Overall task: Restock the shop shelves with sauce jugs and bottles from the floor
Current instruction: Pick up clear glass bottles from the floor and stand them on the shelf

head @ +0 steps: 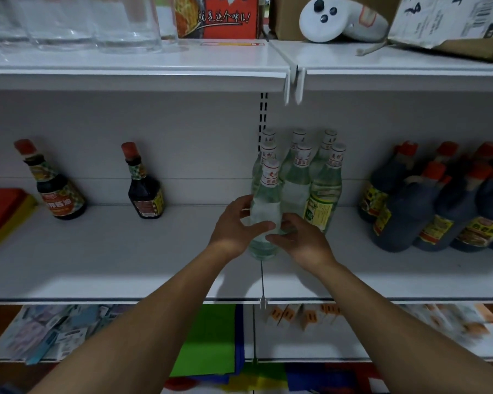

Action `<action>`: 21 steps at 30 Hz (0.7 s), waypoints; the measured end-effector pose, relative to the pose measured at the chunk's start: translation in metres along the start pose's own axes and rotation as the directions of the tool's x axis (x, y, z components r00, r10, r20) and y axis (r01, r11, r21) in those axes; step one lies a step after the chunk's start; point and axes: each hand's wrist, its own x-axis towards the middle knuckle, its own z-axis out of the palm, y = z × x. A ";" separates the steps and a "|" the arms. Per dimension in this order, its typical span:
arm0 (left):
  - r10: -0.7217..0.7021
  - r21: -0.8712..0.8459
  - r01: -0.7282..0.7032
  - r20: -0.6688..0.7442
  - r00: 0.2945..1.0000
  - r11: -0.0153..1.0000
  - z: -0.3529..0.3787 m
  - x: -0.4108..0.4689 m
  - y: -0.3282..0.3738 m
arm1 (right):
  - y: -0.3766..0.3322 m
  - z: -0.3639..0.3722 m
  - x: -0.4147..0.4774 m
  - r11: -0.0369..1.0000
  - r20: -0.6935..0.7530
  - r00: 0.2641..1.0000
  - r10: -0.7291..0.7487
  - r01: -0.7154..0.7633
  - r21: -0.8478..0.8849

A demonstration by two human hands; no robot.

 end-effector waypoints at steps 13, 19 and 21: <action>-0.026 0.050 0.026 0.001 1.000 0.998 -0.023 -0.044 -0.020 | -0.013 0.008 -0.035 0.987 -0.205 0.979 0.002 -0.035 -0.158; -0.039 0.109 0.029 0.092 0.995 0.994 -0.042 -0.100 -0.040 | -0.047 0.021 -0.068 0.987 -0.258 0.965 -0.054 0.011 -0.163; -0.058 0.105 0.048 0.097 0.994 0.993 -0.047 -0.123 -0.048 | -0.057 0.029 -0.079 0.984 -0.234 0.969 -0.080 0.040 -0.171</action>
